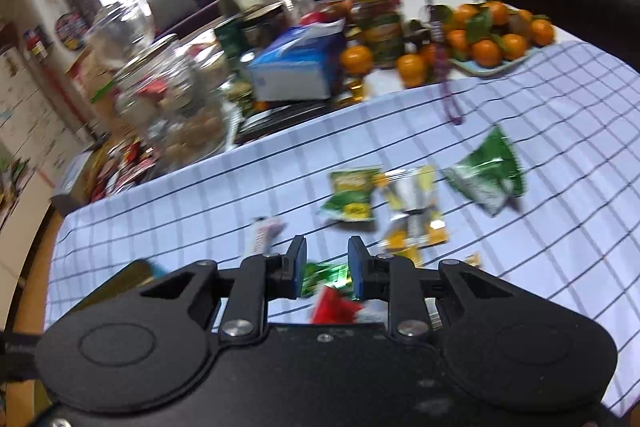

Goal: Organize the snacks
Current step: 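Carry both white packets to the gold tray and open both tools, then grasp the green packet with the right tool while left tool approaches red-and-white packet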

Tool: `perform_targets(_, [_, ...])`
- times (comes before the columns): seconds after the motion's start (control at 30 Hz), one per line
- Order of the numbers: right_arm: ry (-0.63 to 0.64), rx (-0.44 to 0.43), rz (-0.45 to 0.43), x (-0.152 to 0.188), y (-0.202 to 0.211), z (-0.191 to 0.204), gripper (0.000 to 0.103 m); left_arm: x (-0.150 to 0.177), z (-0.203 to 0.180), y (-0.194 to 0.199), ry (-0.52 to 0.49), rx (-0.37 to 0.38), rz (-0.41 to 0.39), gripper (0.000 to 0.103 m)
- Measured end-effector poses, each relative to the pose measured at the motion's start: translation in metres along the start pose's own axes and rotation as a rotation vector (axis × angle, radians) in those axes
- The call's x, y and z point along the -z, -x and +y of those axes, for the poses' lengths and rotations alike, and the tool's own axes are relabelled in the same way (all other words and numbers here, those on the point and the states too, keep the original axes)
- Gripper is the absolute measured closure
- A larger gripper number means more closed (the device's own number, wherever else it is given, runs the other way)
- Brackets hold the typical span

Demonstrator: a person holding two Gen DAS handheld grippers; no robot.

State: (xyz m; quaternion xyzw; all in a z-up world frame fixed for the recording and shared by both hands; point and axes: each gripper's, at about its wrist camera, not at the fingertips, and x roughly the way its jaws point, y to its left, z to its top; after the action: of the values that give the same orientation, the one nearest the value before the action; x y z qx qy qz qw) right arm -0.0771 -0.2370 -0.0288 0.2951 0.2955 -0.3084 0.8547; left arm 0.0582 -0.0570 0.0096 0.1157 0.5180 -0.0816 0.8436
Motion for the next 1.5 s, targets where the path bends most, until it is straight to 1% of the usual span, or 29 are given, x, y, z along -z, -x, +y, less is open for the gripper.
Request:
perform_targets(0.07, [-0.036, 0.034, -0.009, -0.005, -0.002, -0.017, 0.077, 0.0, -0.009, 0.0, -0.012, 0.024, 0.004, 0.058])
perform_targets(0.2, [-0.072, 0.14, -0.032, -0.012, -0.004, -0.051, 0.077, 0.002, -0.028, -0.003, -0.038, 0.067, 0.015, 0.058])
perform_targets(0.27, [-0.113, 0.168, -0.033, -0.015, -0.005, -0.07, 0.077, 0.003, -0.039, -0.005, -0.049, 0.085, 0.024, 0.058])
perform_targets(0.4, [-0.216, 0.197, -0.031, -0.02, -0.003, -0.108, 0.077, 0.008, -0.059, -0.009, -0.078, 0.158, 0.062, 0.058])
perform_targets(0.5, [-0.238, 0.212, -0.037, -0.022, -0.002, -0.125, 0.077, 0.014, -0.075, -0.011, -0.099, 0.204, 0.084, 0.058])
perform_targets(0.6, [-0.245, 0.197, -0.038, -0.025, -0.005, -0.133, 0.077, 0.02, -0.086, -0.014, -0.107, 0.248, 0.114, 0.058])
perform_targets(0.73, [-0.186, 0.154, -0.048, -0.031, -0.015, -0.128, 0.074, 0.024, -0.094, -0.017, -0.1, 0.294, 0.148, 0.058])
perform_targets(0.8, [-0.144, 0.133, -0.054, -0.035, -0.023, -0.121, 0.071, 0.024, -0.097, -0.018, -0.099, 0.299, 0.155, 0.058])
perform_targets(0.83, [-0.117, 0.125, -0.048, -0.036, -0.027, -0.118, 0.066, 0.024, -0.098, -0.018, -0.097, 0.301, 0.155, 0.058])
perform_targets(0.87, [-0.085, 0.123, -0.043, -0.038, -0.033, -0.114, 0.065, 0.024, -0.098, -0.018, -0.097, 0.302, 0.156, 0.058])
perform_targets(0.93, [-0.032, 0.127, -0.071, -0.04, -0.039, -0.108, 0.061, 0.024, -0.098, -0.019, -0.096, 0.303, 0.155, 0.058])
perform_targets(1.0, [0.01, 0.133, -0.075, -0.044, -0.043, -0.104, 0.059, 0.024, -0.098, -0.02, -0.095, 0.295, 0.156, 0.058])
perform_targets(1.07, [0.007, 0.119, -0.075, -0.047, -0.044, -0.104, 0.059, 0.025, -0.097, -0.022, -0.091, 0.291, 0.161, 0.058])
perform_targets(1.2, [-0.064, 0.013, -0.06, -0.049, -0.043, -0.107, 0.059, 0.024, -0.096, -0.024, -0.079, 0.3, 0.174, 0.058])
perform_targets(1.23, [-0.071, -0.001, -0.057, -0.048, -0.043, -0.106, 0.057, 0.024, -0.096, -0.024, -0.077, 0.301, 0.172, 0.058])
perform_targets(1.3, [-0.053, 0.019, -0.044, -0.047, -0.049, -0.1, 0.057, 0.025, -0.095, -0.023, -0.08, 0.306, 0.172, 0.058])
perform_targets(1.47, [0.058, 0.081, -0.012, -0.044, -0.067, -0.085, 0.056, 0.025, -0.095, -0.022, -0.071, 0.32, 0.176, 0.058])
perform_targets(1.5, [0.074, 0.097, -0.007, -0.042, -0.069, -0.084, 0.058, 0.025, -0.095, -0.023, -0.065, 0.326, 0.18, 0.058])
